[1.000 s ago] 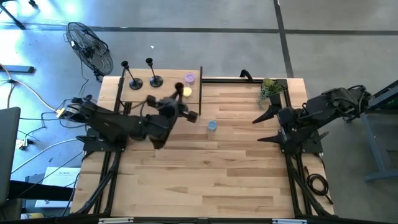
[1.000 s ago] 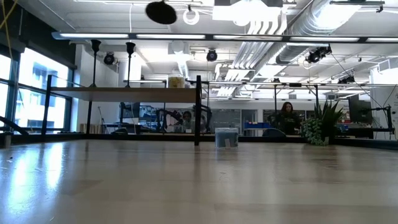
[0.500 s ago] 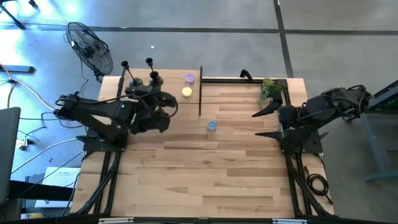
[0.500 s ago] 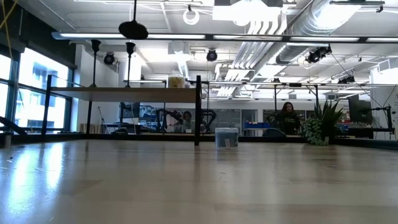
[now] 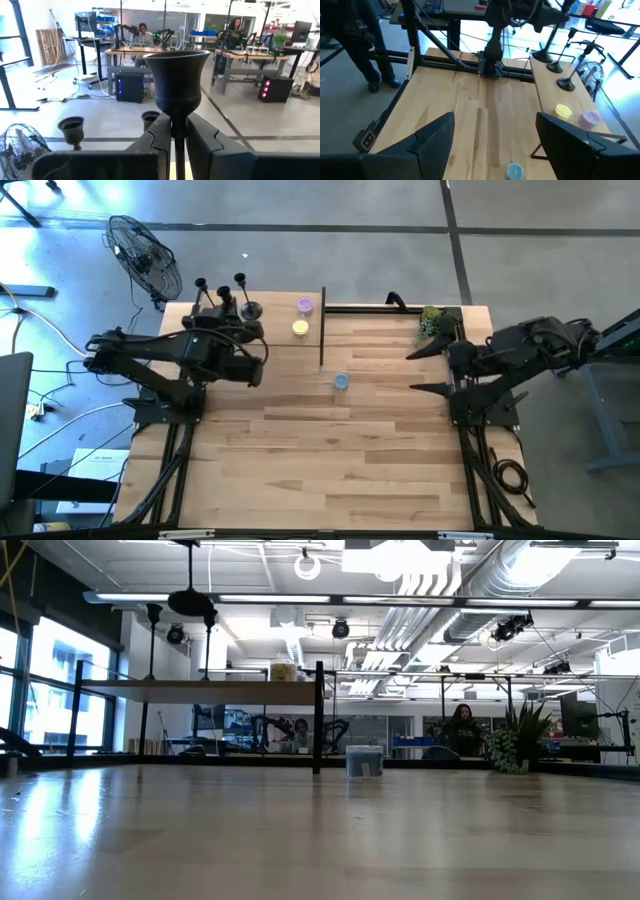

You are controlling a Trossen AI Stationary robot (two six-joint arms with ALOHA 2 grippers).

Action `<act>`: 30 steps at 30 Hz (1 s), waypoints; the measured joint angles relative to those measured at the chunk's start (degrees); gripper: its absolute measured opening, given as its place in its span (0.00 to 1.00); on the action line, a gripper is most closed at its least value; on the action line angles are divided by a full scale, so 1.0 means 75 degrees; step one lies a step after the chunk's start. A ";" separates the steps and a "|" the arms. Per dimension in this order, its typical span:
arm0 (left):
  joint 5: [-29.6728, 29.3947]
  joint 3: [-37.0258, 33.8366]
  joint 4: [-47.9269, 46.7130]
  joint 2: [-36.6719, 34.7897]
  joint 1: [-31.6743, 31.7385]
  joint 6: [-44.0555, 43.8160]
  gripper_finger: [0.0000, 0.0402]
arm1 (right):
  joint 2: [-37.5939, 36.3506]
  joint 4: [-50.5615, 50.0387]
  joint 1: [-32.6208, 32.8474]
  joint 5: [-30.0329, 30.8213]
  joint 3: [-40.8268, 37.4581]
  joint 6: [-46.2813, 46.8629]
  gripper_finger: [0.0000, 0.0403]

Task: Pick & Place candle stick holders
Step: Put the black candle holder on the shelf

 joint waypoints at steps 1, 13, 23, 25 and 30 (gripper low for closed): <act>0.0013 -0.0086 -0.0003 0.0000 0.0076 -0.0023 0.07 | -0.0014 -0.0004 -0.0040 -0.0002 0.0000 -0.0002 0.68; 0.0327 -0.1375 0.0058 -0.0085 0.0902 -0.0960 0.07 | -0.0028 -0.0131 -0.0390 -0.0095 0.0003 0.0009 0.68; 0.0286 -0.2347 0.0868 -0.0082 0.1463 -0.1002 0.07 | -0.0028 -0.0181 -0.0681 -0.0097 0.0003 0.0083 0.68; 0.0211 -0.2612 0.1178 -0.0085 0.1554 -0.1002 0.07 | -0.0028 -0.0181 -0.0736 -0.0095 0.0003 0.0083 0.68; 0.0096 -0.3144 0.1821 -0.0082 0.1736 -0.0998 0.07 | -0.0025 -0.0181 -0.0917 -0.0097 0.0003 0.0078 0.68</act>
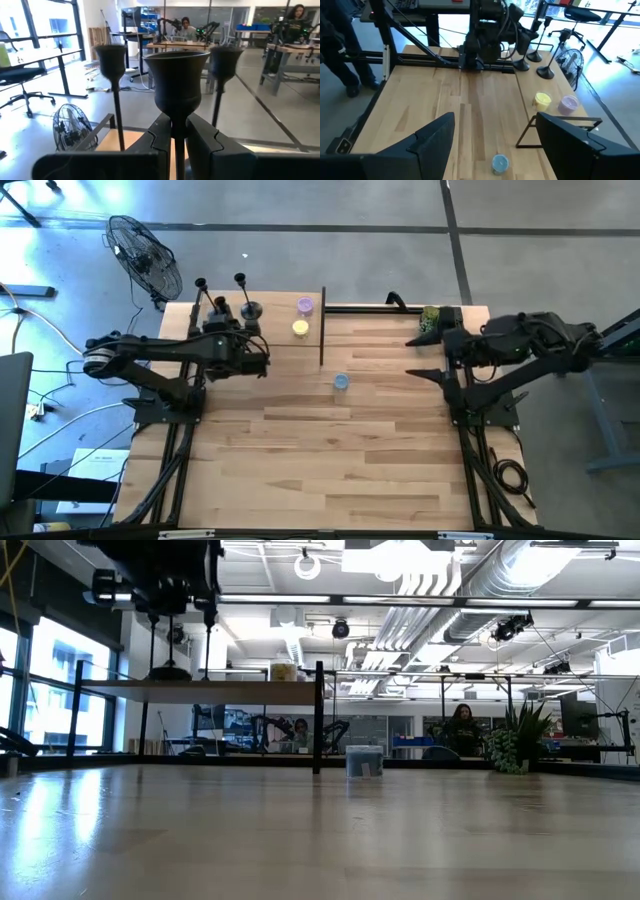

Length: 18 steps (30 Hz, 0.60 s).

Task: Pick & Place candle stick holders
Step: Put the black candle holder on the shelf

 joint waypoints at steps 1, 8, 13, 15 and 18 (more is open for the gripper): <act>-0.0002 -0.0081 0.0091 0.0000 0.0033 -0.0004 0.07 | 0.0000 0.0000 -0.0038 -0.0005 0.0000 -0.0022 0.68; -0.0147 -0.0276 0.0236 -0.0003 0.0412 0.0015 0.07 | 0.0002 0.0000 -0.0406 -0.0082 0.0000 -0.0253 0.68; -0.0139 -0.0276 0.0565 -0.0003 0.0466 0.0467 0.07 | 0.0003 0.0003 -0.0765 -0.0358 0.0000 -0.0386 0.68; -0.0133 -0.0276 0.0802 -0.0003 0.0453 0.0748 0.07 | 0.0003 0.0000 -0.0905 -0.0462 0.0000 -0.0391 0.68; -0.0127 -0.0276 0.1163 0.0033 0.0453 0.1226 0.07 | 0.0003 0.0003 -0.1061 -0.0693 0.0000 -0.0392 0.68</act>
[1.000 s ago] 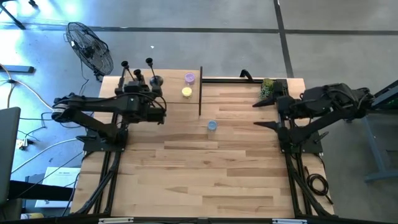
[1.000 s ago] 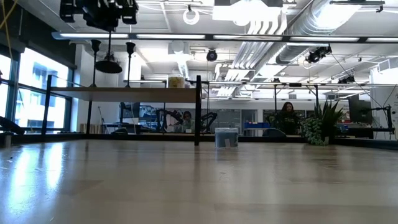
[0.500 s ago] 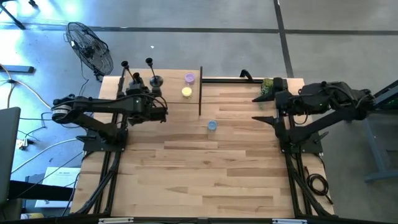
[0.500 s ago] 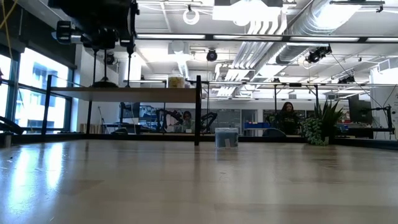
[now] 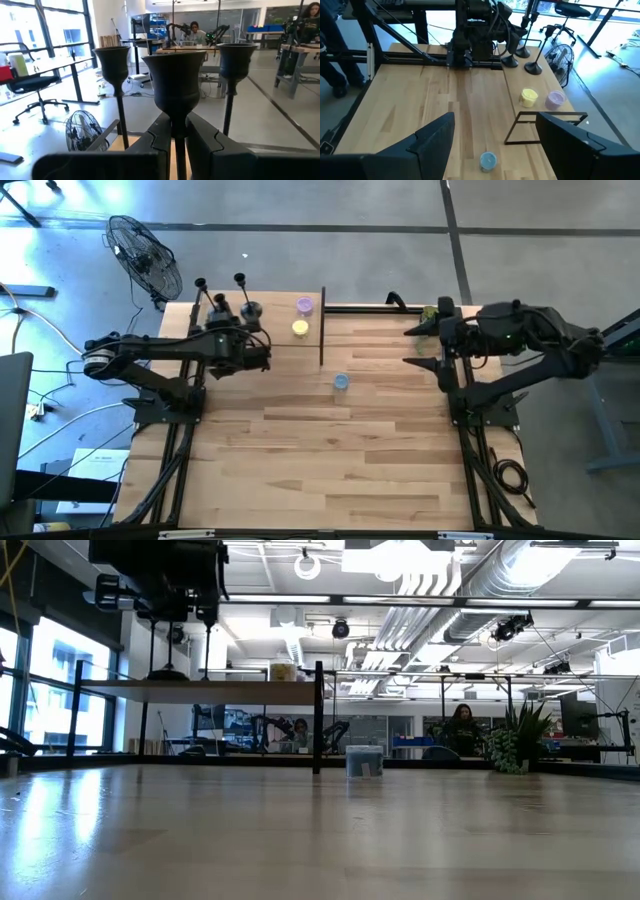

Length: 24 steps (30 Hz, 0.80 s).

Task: Pick & Place candle stick holders
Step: Put the black candle holder on the shelf

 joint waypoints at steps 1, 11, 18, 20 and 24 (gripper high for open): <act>0.0001 0.0000 0.0107 0.0022 0.0000 0.0110 0.07 | 0.0000 -0.0001 -0.0030 -0.0029 0.0000 0.0001 0.68; 0.0272 -0.0003 0.0347 0.0023 0.0000 0.0265 0.15 | 0.0000 -0.0001 -0.0053 -0.0134 0.0000 0.0050 0.68; 0.0438 -0.0020 0.0519 0.0031 0.0000 0.0246 0.18 | 0.0000 0.0000 -0.0052 -0.0217 0.0000 0.0081 0.68; 0.0408 -0.0020 0.0543 0.0031 0.0000 0.0294 0.19 | 0.0000 0.0000 -0.0052 -0.0217 0.0000 0.0085 0.68; 0.0366 -0.0020 0.0592 0.0031 0.0000 0.0441 0.19 | 0.0000 0.0000 -0.0050 -0.0215 0.0000 0.0085 0.68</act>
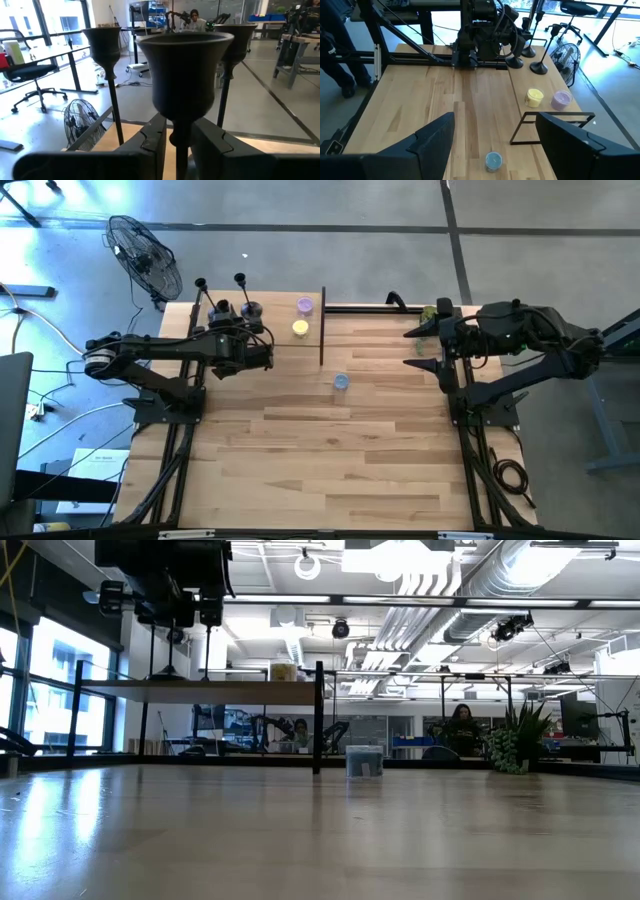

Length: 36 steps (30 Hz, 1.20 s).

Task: Pick & Place candle stick holders
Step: Put the black candle holder on the shelf

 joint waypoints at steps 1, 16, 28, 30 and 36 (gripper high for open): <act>0.0000 0.0000 -0.0001 0.0000 0.0000 0.0000 0.19 | 0.0000 0.0000 0.0000 0.0001 0.0000 0.0000 0.68; -0.0122 0.0009 0.0026 0.0000 0.0000 0.0365 0.26 | 0.0000 0.0000 0.0000 -0.0038 0.0000 0.0122 0.68; 0.0015 0.0015 0.0032 -0.0002 0.0000 0.0409 0.44 | 0.0000 -0.0001 0.0006 -0.0099 0.0000 0.0175 0.68; 0.0081 0.0015 0.0035 -0.0003 0.0000 0.0496 0.46 | 0.0000 -0.0003 0.0006 -0.0125 0.0000 0.0175 0.68; 0.0294 0.0015 0.0044 -0.0003 0.0000 0.0606 0.46 | 0.0000 -0.0003 0.0006 -0.0128 0.0000 0.0175 0.68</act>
